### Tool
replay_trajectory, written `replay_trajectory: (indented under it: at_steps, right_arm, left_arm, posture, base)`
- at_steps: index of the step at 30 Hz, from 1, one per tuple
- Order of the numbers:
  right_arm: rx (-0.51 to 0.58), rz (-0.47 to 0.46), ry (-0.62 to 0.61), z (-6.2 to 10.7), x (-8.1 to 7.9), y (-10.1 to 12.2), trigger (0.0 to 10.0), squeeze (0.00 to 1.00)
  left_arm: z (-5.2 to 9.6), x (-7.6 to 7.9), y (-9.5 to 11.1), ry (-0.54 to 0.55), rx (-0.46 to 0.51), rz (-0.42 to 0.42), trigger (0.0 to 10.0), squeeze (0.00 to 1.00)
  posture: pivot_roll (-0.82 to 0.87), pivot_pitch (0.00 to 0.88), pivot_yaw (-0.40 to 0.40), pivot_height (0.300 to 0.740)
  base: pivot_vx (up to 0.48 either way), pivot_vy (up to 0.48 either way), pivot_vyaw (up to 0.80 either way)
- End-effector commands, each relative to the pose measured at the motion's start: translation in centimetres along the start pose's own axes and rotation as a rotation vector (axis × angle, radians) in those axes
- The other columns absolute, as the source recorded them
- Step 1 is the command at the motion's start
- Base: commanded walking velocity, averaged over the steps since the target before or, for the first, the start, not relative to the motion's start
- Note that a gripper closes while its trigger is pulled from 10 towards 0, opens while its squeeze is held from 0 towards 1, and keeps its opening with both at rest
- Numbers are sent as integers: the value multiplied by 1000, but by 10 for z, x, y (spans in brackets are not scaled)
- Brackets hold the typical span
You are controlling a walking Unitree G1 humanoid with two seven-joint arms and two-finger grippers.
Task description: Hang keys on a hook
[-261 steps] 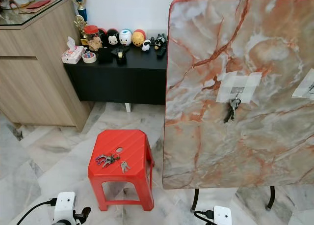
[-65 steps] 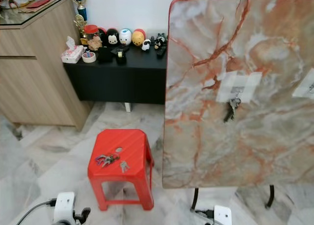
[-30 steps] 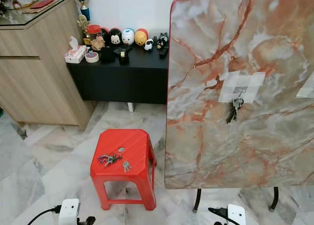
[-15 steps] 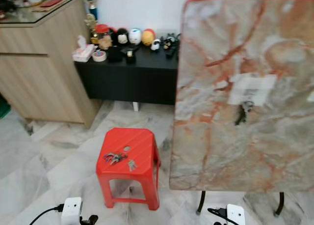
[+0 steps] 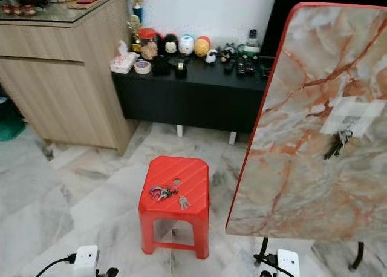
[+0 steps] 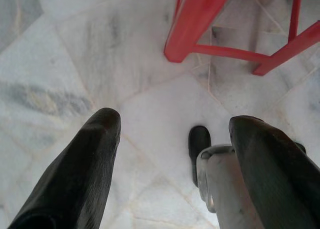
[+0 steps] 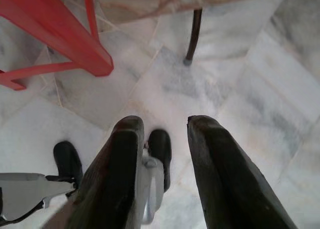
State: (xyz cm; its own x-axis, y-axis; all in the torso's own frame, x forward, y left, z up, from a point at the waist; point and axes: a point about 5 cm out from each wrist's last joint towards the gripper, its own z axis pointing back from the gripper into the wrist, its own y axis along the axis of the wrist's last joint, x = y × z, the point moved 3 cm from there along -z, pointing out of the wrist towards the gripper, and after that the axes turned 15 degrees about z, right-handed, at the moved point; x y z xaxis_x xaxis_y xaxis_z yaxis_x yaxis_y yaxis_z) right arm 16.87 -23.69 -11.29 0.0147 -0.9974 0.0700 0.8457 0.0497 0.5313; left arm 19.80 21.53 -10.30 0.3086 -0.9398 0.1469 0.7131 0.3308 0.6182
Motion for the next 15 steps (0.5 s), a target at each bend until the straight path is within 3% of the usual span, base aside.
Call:
replay_trajectory:
  at_steps: [1, 15]
  right_arm:
    - [-12, 4, -3, 1, 1, -4, 10000, 0]
    - [-10, 9, 2, 0, 1, -2, 10000, 0]
  left_arm:
    - [1, -1, -5, 7, -18, 2, 10000, 0]
    - [1, -2, -4, 11, -17, 8, 10000, 0]
  posture:
    - [4, 0, -12, 740]
    - [9, 0, -14, 740]
  base:
    - [0, 270, 0]
    - [0, 269, 0]
